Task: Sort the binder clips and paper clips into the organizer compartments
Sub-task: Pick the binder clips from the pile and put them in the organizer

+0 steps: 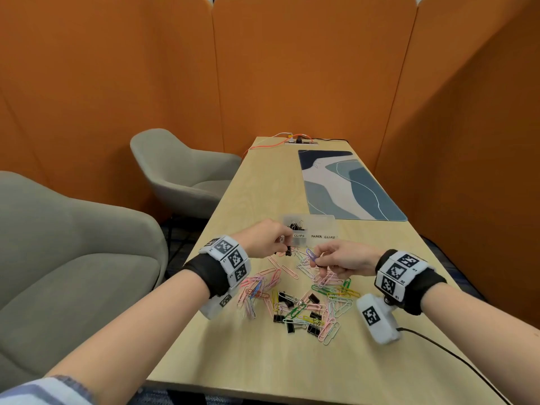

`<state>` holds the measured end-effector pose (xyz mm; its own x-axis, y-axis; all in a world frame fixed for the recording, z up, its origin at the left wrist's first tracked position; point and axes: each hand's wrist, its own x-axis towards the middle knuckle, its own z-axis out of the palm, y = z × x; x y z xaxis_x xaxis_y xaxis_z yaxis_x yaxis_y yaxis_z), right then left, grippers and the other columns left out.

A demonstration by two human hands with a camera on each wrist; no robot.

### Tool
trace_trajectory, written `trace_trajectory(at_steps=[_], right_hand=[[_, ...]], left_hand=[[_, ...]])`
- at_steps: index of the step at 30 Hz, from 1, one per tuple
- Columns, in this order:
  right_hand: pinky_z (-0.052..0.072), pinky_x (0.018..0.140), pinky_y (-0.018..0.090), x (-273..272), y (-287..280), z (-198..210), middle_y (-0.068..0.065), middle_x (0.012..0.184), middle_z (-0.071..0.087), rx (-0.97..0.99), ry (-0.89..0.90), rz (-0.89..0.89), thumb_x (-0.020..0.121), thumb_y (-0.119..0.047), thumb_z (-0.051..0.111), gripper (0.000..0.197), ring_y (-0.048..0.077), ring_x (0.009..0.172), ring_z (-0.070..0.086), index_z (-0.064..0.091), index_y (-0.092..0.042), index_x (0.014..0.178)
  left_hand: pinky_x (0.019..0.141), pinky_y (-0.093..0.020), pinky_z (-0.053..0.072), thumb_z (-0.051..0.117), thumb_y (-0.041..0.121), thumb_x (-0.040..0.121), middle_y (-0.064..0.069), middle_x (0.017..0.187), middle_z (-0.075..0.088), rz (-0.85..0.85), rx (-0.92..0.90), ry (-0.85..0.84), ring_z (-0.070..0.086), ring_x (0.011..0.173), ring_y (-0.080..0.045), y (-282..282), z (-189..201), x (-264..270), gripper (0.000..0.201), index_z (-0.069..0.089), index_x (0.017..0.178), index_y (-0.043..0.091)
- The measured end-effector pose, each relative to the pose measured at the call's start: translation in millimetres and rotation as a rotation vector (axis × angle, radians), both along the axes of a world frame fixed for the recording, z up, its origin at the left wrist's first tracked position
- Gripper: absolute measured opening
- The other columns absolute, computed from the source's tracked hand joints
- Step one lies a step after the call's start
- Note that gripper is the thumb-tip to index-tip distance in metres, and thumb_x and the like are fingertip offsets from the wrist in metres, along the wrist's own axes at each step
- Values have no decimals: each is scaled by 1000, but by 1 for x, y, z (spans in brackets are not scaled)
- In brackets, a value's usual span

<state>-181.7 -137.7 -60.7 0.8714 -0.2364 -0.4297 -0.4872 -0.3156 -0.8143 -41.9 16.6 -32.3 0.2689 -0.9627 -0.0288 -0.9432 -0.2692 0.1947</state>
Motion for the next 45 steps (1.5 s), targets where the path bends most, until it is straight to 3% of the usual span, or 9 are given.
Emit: trace_trajectory(at_steps=[6,12,20,27,31,37,41,43,45], right_hand=[[26,35,18,4,9,-10,1,67,61,-373,84,67,94,-9,47,14,10,41,35,58,-17,96],[23,36,17,10,16,-9,5,65,60,-5,-35,-33,94,-6,49,33,7,35,28,46,-18,125],[22,33,15,16,26,-13,5,65,56,96,-99,-16,97,-10,47,15,4,35,24,56,-12,85],[27,34,16,14,18,-6,3,64,57,-189,-55,60,95,-10,49,14,7,38,31,60,-13,87],[31,37,16,14,12,-3,-3,64,62,-439,178,168,93,-16,52,19,6,42,39,57,-15,111],[21,33,13,49,-19,14,6,57,61,-122,49,-242,92,-4,51,16,6,30,29,51,-7,76],[23,35,15,85,-32,28,11,62,53,12,-16,-429,94,-2,46,19,8,37,30,52,-4,76],[25,42,20,99,-34,30,11,62,50,-1,-21,-465,94,-1,43,19,12,46,31,51,-3,77],[28,47,24,112,-35,28,11,60,48,-42,-1,-474,93,-1,42,19,15,49,36,50,-3,76]], left_hand=[[79,-32,43,55,15,93,-9,104,64,3,10,-61,57,96,-25,-2,-5,-3,12,61,102,10],[74,-27,37,56,16,91,-8,102,64,-13,-38,-59,54,90,-22,-2,-5,-2,13,63,101,10],[73,-30,40,58,17,90,-10,96,65,-28,-73,1,56,85,-24,3,-7,0,13,64,100,10],[79,-29,38,54,16,93,-9,109,61,23,-2,-85,55,101,-24,2,-13,6,15,62,105,10],[68,-27,41,55,13,92,-11,99,65,188,10,51,56,84,-21,-10,-8,13,17,65,103,5],[51,-22,39,60,21,91,-4,67,55,436,110,317,47,53,-13,-48,8,30,18,64,99,6],[77,-32,53,59,22,92,-19,110,69,541,106,349,66,92,-29,-76,14,44,29,63,109,-1],[73,-31,49,56,22,94,-18,113,67,569,104,335,60,90,-25,-88,15,49,25,65,103,1],[86,-33,51,51,22,95,-15,120,66,605,95,322,64,103,-27,-97,11,53,31,64,113,0]])
